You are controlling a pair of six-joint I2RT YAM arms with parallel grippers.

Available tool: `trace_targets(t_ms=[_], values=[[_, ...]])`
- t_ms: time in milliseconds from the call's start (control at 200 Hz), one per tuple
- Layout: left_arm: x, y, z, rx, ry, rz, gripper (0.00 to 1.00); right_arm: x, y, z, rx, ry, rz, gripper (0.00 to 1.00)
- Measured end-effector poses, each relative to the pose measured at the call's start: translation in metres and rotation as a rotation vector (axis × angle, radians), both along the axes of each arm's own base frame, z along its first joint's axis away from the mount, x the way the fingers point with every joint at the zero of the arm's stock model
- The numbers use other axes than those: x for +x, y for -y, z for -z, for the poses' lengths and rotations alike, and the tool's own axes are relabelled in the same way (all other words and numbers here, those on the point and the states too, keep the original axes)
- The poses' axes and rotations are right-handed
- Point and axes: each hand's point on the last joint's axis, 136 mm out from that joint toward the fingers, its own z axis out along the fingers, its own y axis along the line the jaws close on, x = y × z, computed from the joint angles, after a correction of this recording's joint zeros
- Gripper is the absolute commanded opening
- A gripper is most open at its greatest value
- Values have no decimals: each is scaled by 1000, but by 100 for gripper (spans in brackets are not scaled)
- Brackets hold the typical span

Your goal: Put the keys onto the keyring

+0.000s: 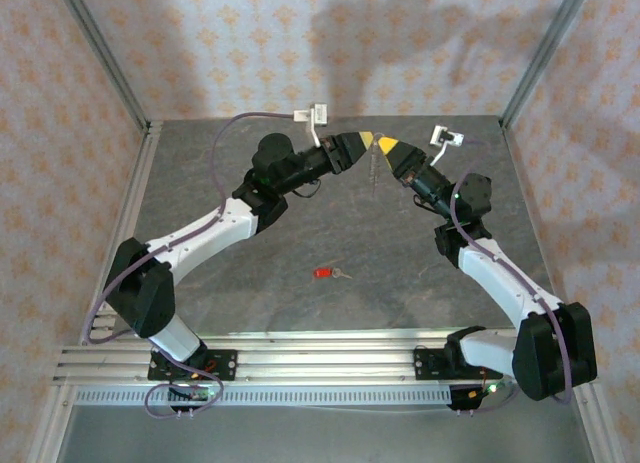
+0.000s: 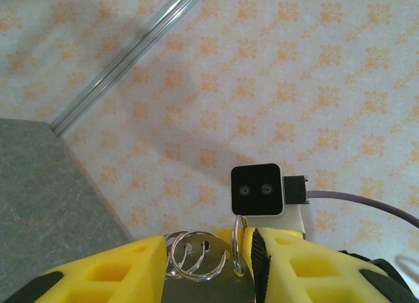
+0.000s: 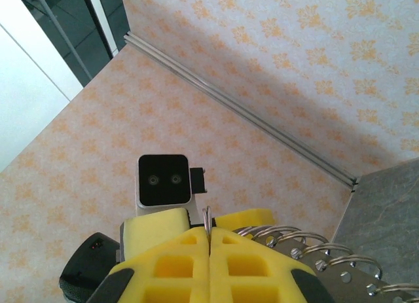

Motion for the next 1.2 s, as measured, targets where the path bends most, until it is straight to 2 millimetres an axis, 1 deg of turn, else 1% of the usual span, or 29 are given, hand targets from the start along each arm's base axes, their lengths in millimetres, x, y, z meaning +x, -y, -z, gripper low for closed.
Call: trace_targets(t_ms=[340, 671, 1006, 1201], values=[[-2, 6, -8, -9, 14, 13, 37, 0, 0, 0, 0, 0, -1, 0], [-2, 12, -8, -9, 15, 29, 33, 0, 0, 0, 0, 0, -1, 0], [-2, 14, -6, -5, 16, 34, 21, 0, 0, 0, -1, 0, -1, 0], [-5, 17, -6, 6, 27, 45, 11, 0, 0, 0, -1, -1, -1, 0]])
